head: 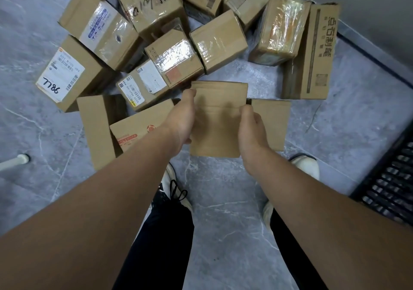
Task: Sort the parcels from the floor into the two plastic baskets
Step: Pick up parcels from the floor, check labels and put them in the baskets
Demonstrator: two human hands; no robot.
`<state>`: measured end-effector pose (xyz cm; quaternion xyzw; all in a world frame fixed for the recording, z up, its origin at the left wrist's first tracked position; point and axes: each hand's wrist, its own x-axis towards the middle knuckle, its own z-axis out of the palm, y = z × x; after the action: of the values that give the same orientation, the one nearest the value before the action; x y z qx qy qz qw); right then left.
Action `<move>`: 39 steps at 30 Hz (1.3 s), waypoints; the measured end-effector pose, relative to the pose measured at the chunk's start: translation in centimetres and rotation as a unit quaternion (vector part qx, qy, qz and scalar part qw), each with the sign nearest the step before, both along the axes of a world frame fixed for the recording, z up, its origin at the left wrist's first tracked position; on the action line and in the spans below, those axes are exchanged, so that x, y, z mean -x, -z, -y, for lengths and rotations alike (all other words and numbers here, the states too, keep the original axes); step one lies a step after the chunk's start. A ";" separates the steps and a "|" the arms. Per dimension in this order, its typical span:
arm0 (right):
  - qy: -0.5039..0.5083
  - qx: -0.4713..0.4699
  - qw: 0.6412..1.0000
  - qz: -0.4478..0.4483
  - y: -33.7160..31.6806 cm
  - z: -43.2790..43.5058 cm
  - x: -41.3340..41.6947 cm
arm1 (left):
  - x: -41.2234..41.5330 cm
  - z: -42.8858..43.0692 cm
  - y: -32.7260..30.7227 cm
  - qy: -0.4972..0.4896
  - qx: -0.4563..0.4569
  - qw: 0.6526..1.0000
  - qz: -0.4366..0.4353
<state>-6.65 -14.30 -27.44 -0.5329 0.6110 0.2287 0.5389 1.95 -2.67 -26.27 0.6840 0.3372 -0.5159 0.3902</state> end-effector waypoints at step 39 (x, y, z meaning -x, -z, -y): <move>0.104 -0.025 0.976 0.192 -43.9 2.3 1.1 | 0.5 -4.5 -43.9 -0.181 0.144 0.965 0.121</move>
<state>-7.74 -16.55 16.51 -0.4866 0.5422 0.0803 0.6803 1.48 1.83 17.61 0.6053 0.3284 -0.3931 0.6093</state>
